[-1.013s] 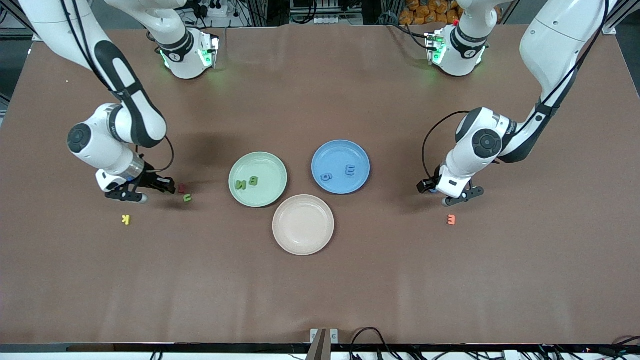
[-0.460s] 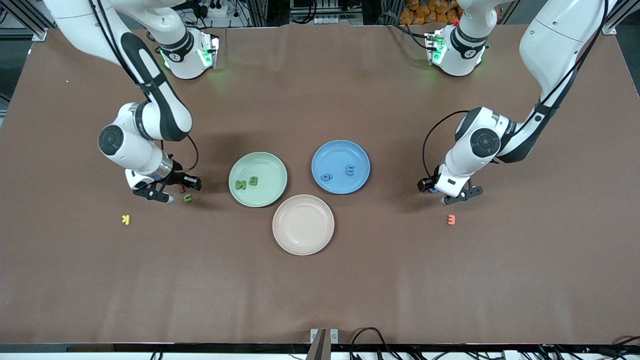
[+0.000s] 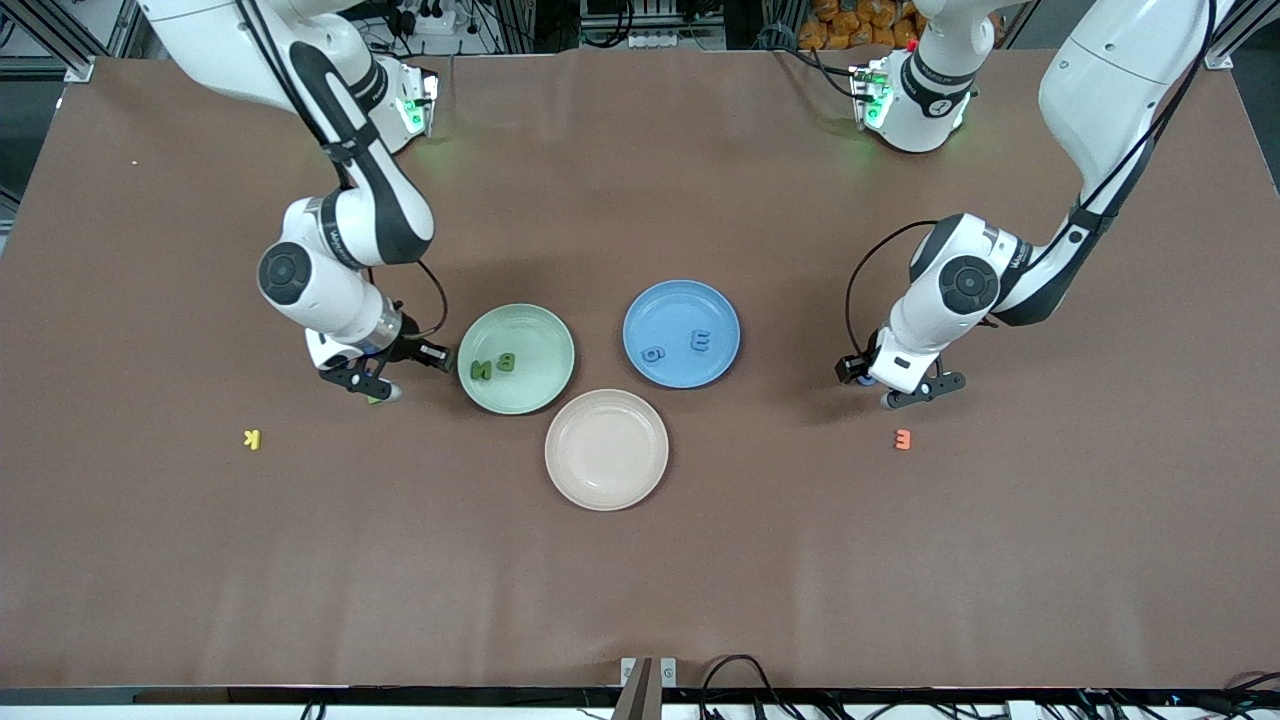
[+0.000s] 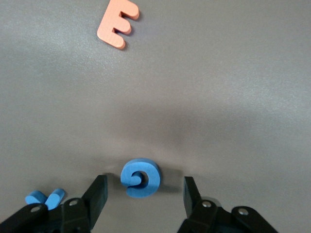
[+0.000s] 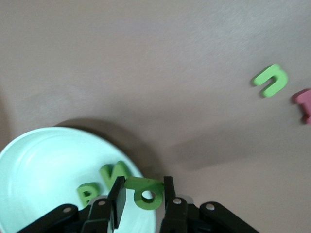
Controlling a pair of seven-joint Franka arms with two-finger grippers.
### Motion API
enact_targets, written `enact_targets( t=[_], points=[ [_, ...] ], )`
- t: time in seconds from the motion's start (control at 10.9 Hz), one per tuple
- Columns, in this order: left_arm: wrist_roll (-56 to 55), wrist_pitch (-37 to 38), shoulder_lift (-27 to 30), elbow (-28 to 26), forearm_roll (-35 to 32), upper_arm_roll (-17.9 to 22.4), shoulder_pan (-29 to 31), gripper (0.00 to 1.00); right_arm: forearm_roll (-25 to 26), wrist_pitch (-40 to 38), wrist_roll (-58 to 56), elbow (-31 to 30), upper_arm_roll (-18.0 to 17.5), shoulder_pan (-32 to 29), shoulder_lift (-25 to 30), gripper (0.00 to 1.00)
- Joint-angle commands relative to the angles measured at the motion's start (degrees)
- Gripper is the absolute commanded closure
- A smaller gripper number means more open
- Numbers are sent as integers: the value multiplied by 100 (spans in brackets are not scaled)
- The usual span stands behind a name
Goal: Sort letters by color into matching plates
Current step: 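Release the P onto the green plate while the left gripper grasps the 9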
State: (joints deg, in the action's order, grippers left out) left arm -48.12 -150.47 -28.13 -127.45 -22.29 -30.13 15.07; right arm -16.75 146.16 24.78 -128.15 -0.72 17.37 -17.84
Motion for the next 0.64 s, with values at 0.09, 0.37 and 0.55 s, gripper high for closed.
enact_targets(
  t=[0.09,0.37,0.55],
  points=[
    [5,-79,27,-78,-241,-19,128,37,-65,-657,1053,421,37,573,62,65],
    [5,-79,0,-69,-241,-19,146,45,-65,-686,1450,554,37,820,-61,65],
    [5,-79,-8,-60,-241,-19,146,50,-65,-686,1486,606,37,890,-105,65]
  ],
)
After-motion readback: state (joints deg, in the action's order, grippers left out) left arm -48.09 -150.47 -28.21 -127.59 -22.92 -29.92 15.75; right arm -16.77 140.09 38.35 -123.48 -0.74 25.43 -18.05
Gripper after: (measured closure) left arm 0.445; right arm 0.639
